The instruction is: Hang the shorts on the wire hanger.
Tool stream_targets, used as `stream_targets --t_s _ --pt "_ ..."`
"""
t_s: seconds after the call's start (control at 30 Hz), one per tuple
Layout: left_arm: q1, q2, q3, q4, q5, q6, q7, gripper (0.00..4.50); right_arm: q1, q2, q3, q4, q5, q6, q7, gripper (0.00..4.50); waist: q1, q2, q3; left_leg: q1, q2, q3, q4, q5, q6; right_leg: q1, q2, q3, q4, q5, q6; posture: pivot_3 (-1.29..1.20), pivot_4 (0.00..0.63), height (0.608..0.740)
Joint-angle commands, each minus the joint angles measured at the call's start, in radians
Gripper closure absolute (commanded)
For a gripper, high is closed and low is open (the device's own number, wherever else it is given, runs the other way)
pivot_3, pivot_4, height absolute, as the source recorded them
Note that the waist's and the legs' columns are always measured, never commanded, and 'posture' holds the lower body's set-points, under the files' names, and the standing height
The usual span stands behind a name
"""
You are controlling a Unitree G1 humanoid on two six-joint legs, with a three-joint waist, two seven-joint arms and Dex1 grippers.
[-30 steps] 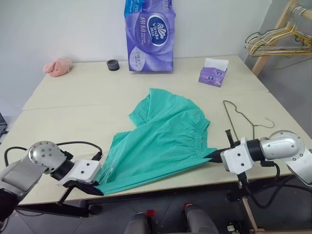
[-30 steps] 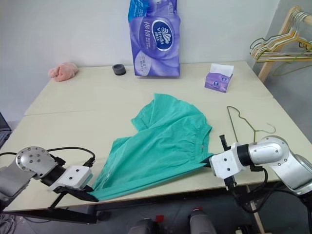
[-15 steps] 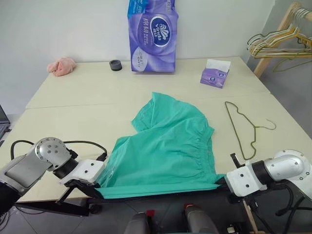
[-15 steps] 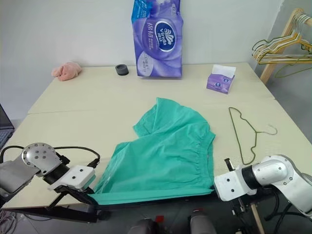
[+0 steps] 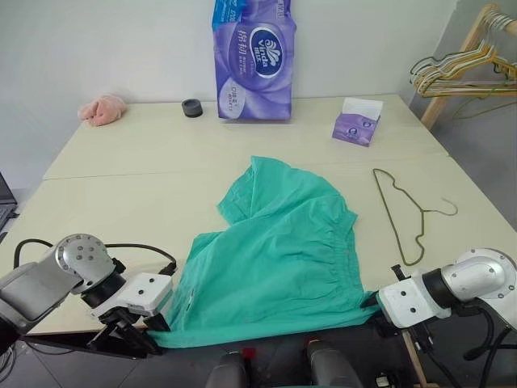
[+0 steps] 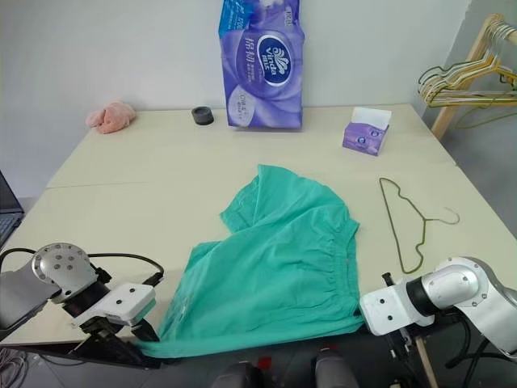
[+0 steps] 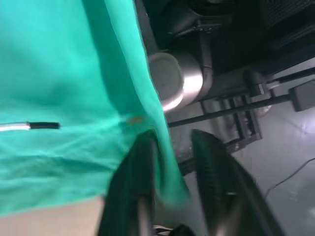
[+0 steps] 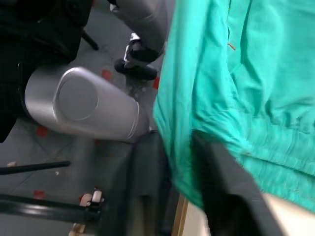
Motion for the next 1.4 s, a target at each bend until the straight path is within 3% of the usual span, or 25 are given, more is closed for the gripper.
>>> stream_targets --t_s 0.03,0.13,0.17,0.47,0.63,0.8,0.87,0.93,0.97,1.07,1.17,1.4 --pt "0.018 0.011 0.047 -0.042 -0.025 0.022 -0.009 2.18 -0.028 -0.012 -0.033 0.008 -0.021 -0.042 0.027 1.94 0.000 0.000 0.000 0.000 0.000 0.000 0.000 0.000 0.000 0.000 0.000 0.000 0.000 0.000 0.000 -0.13 0.116 0.740" --pt "0.038 0.015 0.068 -0.064 -0.060 0.038 -0.009 1.33 -0.039 -0.022 -0.060 0.010 -0.005 -0.061 0.053 0.98 0.000 0.000 0.000 0.002 0.001 0.001 0.000 0.000 0.000 0.001 0.001 0.000 0.000 -0.001 -0.001 -0.13 0.114 0.740" --pt "0.040 0.015 0.074 -0.067 -0.069 0.043 -0.009 1.02 -0.043 -0.024 -0.071 0.006 0.007 -0.059 0.061 0.93 0.000 0.000 0.000 0.002 0.001 0.001 0.000 0.000 -0.001 0.001 0.001 0.000 0.000 -0.001 -0.001 -0.13 0.113 0.740" --pt "0.008 -0.010 0.073 -0.052 -0.081 0.055 -0.009 1.02 0.013 -0.096 -0.189 -0.133 0.214 0.092 0.153 0.93 0.003 0.000 0.001 0.005 0.002 0.000 -0.001 -0.001 -0.001 0.004 0.002 -0.001 0.000 -0.002 -0.003 -0.14 0.111 0.740" --pt "-0.037 -0.068 0.095 -0.043 -0.105 0.110 -0.009 1.02 -0.011 -0.045 -0.249 -0.171 0.357 0.247 0.080 0.93 0.006 -0.001 0.001 0.006 0.006 0.001 -0.001 -0.002 -0.002 0.005 0.005 -0.001 0.000 -0.002 -0.006 -0.15 0.105 0.740" --pt "-0.183 -0.242 0.184 0.003 -0.182 0.293 0.076 1.02 -0.157 0.141 -0.329 -0.089 0.445 0.439 -0.201 0.93 0.006 -0.003 0.001 0.006 0.007 0.000 0.000 -0.002 -0.003 0.005 0.008 -0.001 -0.001 -0.002 -0.007 -0.15 0.104 0.740" --pt "-0.273 -0.362 0.236 0.030 -0.226 0.373 0.194 1.02 -0.167 0.237 -0.370 -0.052 0.397 0.487 -0.365 0.93 0.009 -0.005 0.002 0.006 0.008 0.000 0.000 -0.002 -0.003 0.005 0.009 0.000 -0.001 -0.001 -0.007 -0.15 0.105 0.740" --pt "-0.309 -0.418 0.266 0.032 -0.238 0.419 0.235 1.02 -0.166 0.279 -0.388 -0.047 0.375 0.517 -0.437 0.93 0.012 -0.007 0.002 0.004 0.008 -0.002 0.000 -0.002 -0.003 0.005 0.010 -0.002 -0.001 -0.001 -0.007 -0.15 0.105 0.740" --pt "-0.319 -0.437 0.275 0.030 -0.235 0.430 0.248 1.02 -0.164 0.296 -0.394 -0.046 0.357 0.523 -0.473 0.93 0.010 -0.007 0.002 0.004 0.008 -0.002 0.000 -0.002 -0.003 0.005 0.010 -0.002 -0.001 -0.001 -0.007 -0.15 0.106 0.740" --pt "-0.367 -0.573 0.240 0.057 -0.105 0.294 0.338 1.02 -0.118 0.435 -0.452 -0.021 0.257 0.642 -0.761 0.93 0.009 -0.007 0.002 0.005 0.008 -0.002 -0.001 -0.003 -0.004 0.005 0.010 0.000 -0.001 0.001 -0.012 -0.16 0.109 0.740" --pt "-0.371 -0.618 0.217 0.046 -0.072 0.266 0.308 1.02 -0.100 0.563 -0.520 -0.056 0.236 0.878 -0.954 0.93 0.006 -0.006 0.002 0.005 0.009 -0.001 -0.001 -0.003 -0.004 0.004 0.010 0.002 -0.001 0.002 -0.012 -0.17 0.111 0.740" --pt "-0.435 -0.661 0.170 0.132 0.035 0.141 0.215 1.02 -0.094 0.706 -0.584 -0.085 0.241 1.199 -1.086 0.93 -0.012 -0.005 0.002 0.005 0.010 0.000 -0.001 -0.003 -0.004 0.002 0.014 0.004 0.000 0.002 -0.013 -0.20 0.118 0.740"
